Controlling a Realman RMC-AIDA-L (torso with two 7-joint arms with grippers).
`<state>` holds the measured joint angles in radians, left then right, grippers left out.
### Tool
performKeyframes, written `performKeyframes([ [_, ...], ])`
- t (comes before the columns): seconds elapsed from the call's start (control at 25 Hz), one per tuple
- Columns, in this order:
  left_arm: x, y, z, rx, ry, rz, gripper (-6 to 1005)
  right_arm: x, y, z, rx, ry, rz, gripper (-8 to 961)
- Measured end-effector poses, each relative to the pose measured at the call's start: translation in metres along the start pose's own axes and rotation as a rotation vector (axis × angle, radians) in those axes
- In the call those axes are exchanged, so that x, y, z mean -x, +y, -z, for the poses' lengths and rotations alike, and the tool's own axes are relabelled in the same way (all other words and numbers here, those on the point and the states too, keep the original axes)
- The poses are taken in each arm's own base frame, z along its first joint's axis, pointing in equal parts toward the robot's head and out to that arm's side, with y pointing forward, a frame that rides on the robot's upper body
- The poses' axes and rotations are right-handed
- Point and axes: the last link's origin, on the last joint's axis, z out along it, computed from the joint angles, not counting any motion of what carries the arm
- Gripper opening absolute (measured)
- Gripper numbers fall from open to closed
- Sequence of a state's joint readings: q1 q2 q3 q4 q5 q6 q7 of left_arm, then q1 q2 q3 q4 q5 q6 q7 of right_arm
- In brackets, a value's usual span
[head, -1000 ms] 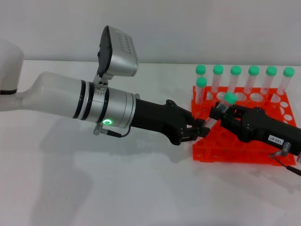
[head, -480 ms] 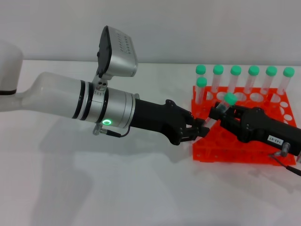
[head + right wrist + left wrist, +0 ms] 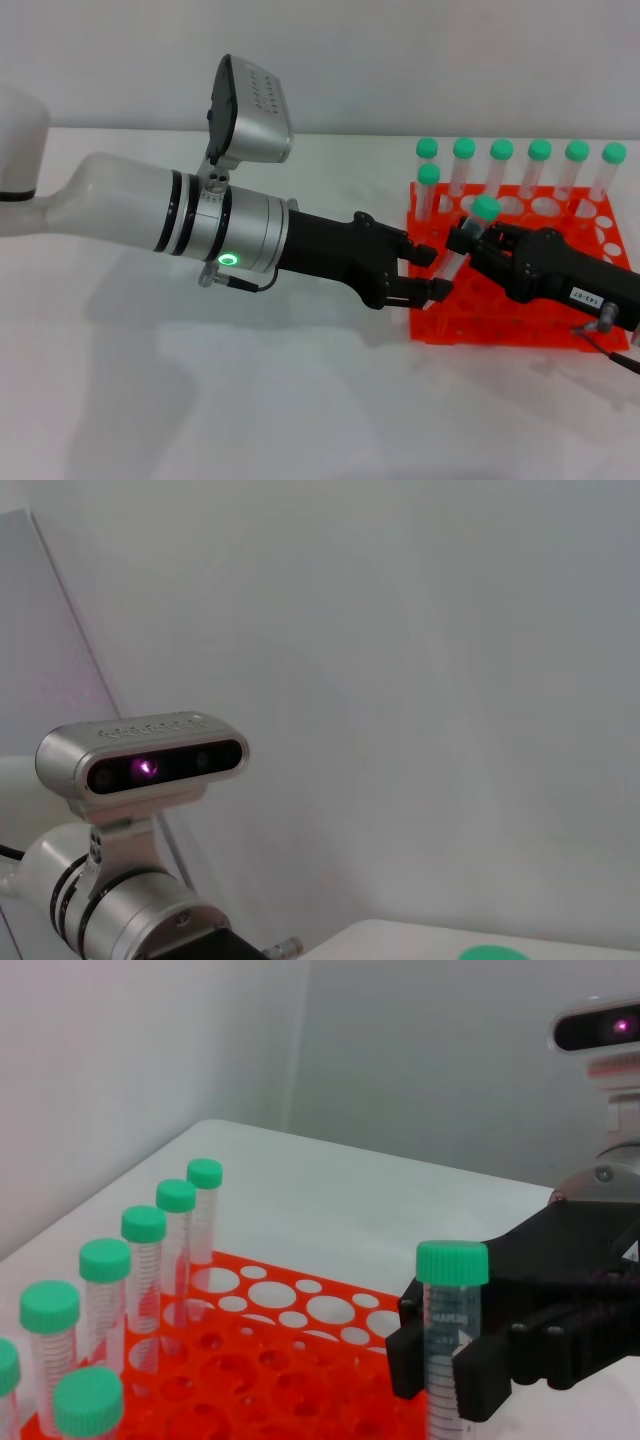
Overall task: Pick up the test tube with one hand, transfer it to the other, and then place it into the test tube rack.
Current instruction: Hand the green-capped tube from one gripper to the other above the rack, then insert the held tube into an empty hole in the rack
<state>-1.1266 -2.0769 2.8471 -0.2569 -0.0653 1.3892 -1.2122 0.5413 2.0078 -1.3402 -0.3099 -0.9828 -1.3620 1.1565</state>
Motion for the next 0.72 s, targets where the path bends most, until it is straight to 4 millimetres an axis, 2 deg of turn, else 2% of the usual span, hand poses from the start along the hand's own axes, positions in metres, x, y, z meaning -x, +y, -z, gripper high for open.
performKeyframes([
  [0.24,-0.002,0.0,-0.001,0.006,-0.002,0.0,497,0.0,0.0,0.001,-0.003,-0.001,-0.002,210],
  [0.36,0.003,-0.001,0.006,-0.006,0.0,0.016,623,0.0,-0.001,0.001,-0.007,-0.004,0.005,209],
  [0.52,0.024,-0.006,0.041,-0.094,0.085,0.077,774,0.006,-0.004,0.0,-0.017,-0.022,0.032,211],
  [0.6,0.039,-0.006,0.059,-0.159,0.14,0.108,849,0.017,-0.01,-0.003,-0.04,-0.038,0.08,212],
  [0.72,0.064,-0.007,0.09,-0.305,0.25,0.151,875,0.028,-0.019,-0.004,-0.085,-0.048,0.144,214],
])
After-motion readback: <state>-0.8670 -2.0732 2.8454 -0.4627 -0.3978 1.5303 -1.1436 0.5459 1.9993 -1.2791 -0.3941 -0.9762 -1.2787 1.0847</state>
